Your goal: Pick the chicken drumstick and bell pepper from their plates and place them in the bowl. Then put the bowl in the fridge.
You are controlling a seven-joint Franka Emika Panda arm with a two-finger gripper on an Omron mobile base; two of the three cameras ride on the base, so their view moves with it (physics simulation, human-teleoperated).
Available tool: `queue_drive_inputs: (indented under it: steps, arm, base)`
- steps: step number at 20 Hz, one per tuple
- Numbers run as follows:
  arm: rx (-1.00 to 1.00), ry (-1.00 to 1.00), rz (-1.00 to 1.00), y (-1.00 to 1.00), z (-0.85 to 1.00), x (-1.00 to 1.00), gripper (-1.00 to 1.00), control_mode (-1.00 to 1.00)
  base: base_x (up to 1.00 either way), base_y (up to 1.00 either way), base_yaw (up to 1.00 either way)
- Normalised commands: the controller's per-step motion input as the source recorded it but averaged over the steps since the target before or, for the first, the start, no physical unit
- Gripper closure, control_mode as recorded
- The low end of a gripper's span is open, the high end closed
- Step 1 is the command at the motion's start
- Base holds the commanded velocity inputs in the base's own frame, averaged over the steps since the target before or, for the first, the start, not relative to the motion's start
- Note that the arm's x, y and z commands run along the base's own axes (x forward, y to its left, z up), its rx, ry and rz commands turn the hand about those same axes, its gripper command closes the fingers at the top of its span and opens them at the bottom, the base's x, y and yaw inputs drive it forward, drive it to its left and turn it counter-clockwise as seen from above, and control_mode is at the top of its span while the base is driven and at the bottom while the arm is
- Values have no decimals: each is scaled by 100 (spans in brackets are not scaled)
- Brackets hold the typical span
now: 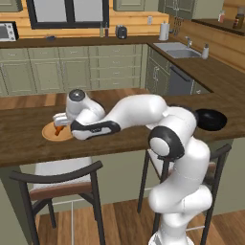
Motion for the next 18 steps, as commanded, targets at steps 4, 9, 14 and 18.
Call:
queue_drive_inputs:
  steps: [4,9,14,18]
  arm:
    - [0,0,-1,1,-25,35,-100,-100]
    - [0,1,-2,9,-15,42,-100,-100]
    - [0,11,0,3,-15,42,-100,-100]
    - [0,11,0,11,-21,65,-100,-100]
  base:
    - [0,0,0]
    - [0,0,0]
    - [0,0,0]
    - [0,0,0]
